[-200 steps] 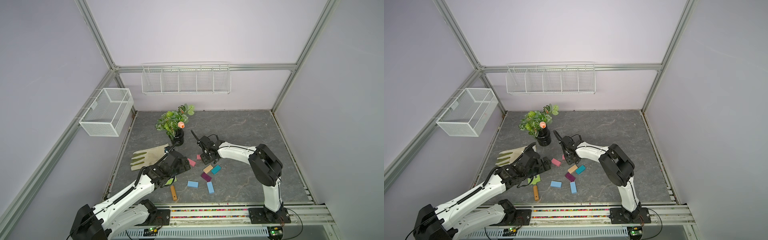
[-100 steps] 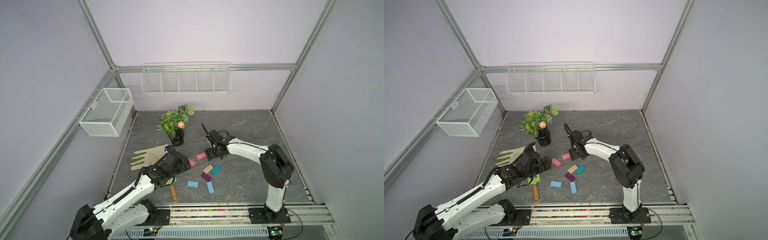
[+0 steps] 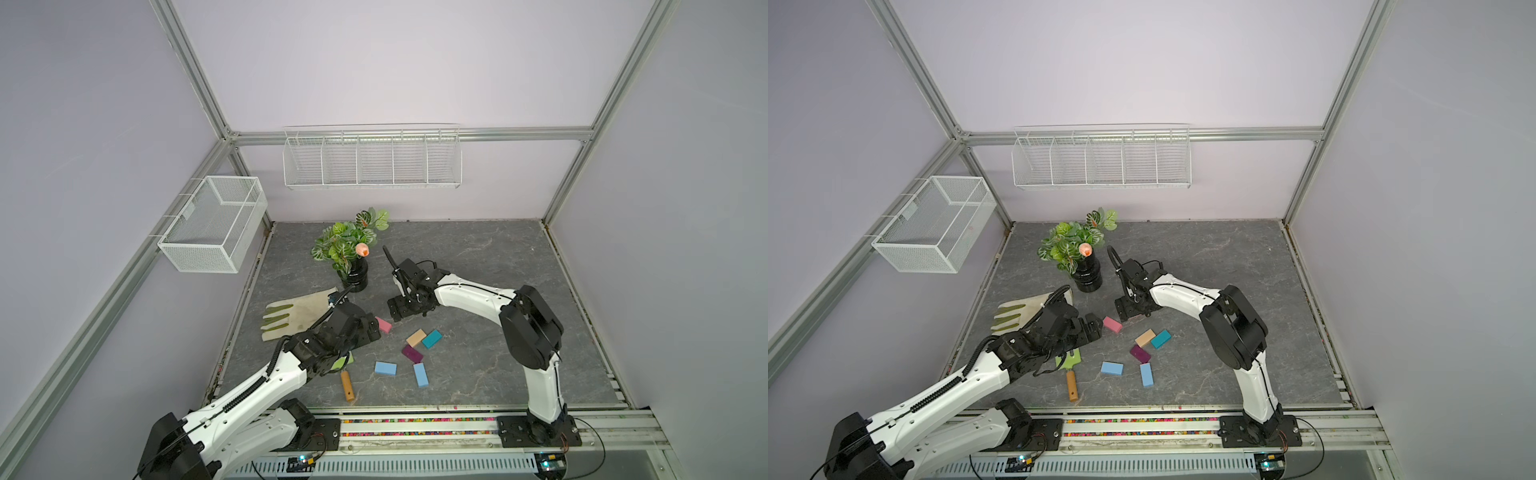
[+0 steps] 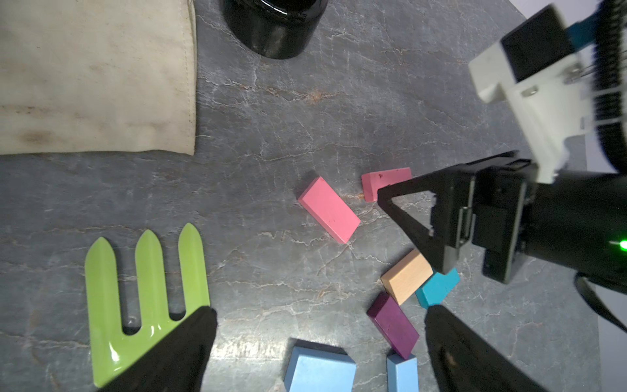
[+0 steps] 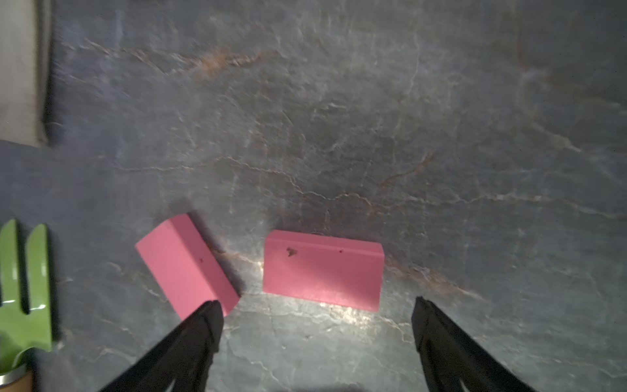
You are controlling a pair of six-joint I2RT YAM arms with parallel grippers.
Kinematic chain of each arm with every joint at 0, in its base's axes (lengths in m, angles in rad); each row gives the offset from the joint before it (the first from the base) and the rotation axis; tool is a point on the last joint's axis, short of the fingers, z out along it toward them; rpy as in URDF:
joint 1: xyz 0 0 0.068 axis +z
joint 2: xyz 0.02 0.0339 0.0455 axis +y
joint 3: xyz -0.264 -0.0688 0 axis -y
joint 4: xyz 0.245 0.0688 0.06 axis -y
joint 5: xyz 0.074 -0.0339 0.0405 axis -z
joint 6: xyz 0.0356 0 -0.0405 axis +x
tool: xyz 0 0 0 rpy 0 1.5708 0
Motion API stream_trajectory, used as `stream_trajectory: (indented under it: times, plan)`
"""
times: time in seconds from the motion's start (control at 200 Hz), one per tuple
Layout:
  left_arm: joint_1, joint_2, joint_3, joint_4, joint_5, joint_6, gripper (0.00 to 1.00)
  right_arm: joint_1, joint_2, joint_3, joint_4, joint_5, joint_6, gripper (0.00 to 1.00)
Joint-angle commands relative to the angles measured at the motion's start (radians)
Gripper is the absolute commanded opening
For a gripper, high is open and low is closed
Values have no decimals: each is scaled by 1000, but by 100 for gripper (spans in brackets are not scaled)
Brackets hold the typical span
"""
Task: Assemble the number 8 with building blocks
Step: Move the building block to the center of the board.
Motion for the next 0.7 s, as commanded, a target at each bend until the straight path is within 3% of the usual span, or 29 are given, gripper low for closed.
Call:
stream_trajectory:
  times: [0.0,0.56,0.695]
  plan:
    - [-3,-21,-5,-3,-31,4,100,-2,20,31,-26,-14,23,93]
    - [-3,-65,-11,-15,-44,7,100,1,130,124,-111,70,43,90]
    - [-3,-68,-12,-14,-44,7,100,1,151,132,-113,75,54,83]
